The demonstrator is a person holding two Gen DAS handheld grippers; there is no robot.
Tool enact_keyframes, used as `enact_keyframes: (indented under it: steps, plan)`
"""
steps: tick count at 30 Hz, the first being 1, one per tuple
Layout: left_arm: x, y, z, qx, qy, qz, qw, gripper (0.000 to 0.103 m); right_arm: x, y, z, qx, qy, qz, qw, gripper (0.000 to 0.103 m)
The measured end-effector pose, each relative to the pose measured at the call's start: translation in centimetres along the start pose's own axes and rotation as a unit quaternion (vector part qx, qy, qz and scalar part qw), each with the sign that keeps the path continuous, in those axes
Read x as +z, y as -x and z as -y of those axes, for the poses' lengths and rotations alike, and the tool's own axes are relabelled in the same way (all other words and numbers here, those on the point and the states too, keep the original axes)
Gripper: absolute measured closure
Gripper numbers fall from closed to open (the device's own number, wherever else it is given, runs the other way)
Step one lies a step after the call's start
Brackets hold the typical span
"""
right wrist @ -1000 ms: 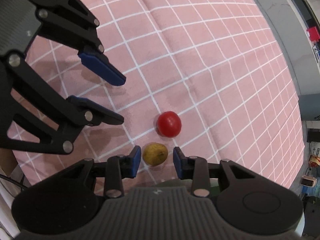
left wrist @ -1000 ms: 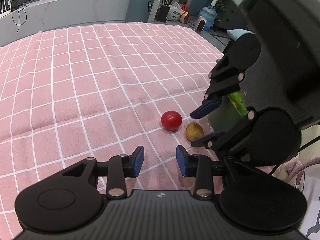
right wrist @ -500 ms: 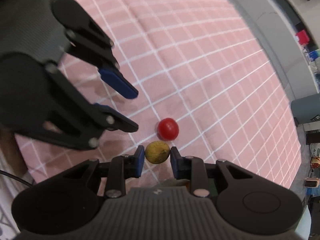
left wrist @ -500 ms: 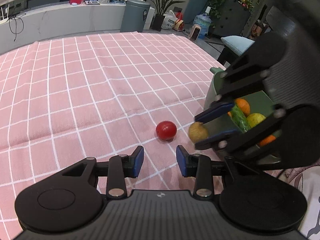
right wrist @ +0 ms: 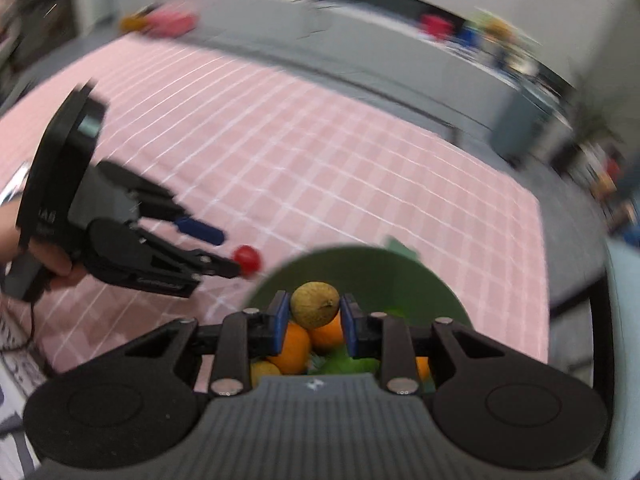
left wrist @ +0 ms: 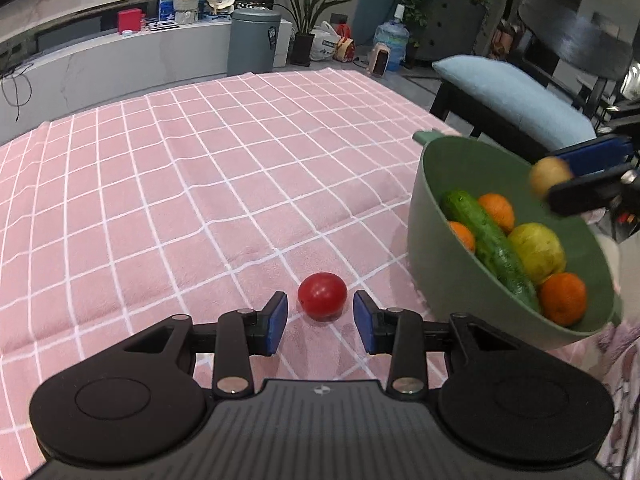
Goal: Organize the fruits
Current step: 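Grasp the small yellow fruit with the right tool while the left approaches the red fruit, then carry the yellow fruit into the colander with the right tool while the left grasps the red fruit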
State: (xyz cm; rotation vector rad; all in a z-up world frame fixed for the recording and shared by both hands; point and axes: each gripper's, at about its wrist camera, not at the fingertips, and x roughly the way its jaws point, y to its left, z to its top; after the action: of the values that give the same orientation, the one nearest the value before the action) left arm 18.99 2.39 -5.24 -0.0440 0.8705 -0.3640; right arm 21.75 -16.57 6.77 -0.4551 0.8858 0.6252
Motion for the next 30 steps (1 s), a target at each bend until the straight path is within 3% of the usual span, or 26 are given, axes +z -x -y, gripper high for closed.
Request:
enact_keyframes:
  steps: [4, 8, 13, 22, 30]
  plan:
    - [-0.1, -0.7, 0.3, 0.007, -0.012, -0.002, 0.9999, 0.059, -3.2, 0.9, 2.2, -0.025, -0.1, 0.017, 0.995, 0.079]
    - [0.0, -1.2, 0.4, 0.007, -0.016, -0.002, 0.9998, 0.06, -5.4, 0.3, 3.0, -0.045, -0.147, 0.015, 0.988, 0.079]
    - [-0.1, -1.4, 0.7, 0.013, -0.025, -0.002, 0.9996, 0.07, -6.4, -0.9, 2.5, -0.067, -0.149, 0.014, 0.986, 0.079]
    - [-0.1, 0.4, 0.3, 0.01, 0.007, 0.009, 0.9999, 0.071, -6.4, -3.0, 1.1, -0.011, -0.138, 0.021, 0.99, 0.079]
    - [0.7, 4.1, 1.2, -0.002, 0.044, 0.022, 0.9988, 0.071, -6.1, -4.9, 0.6, 0.012, -0.135, 0.008, 0.991, 0.079]
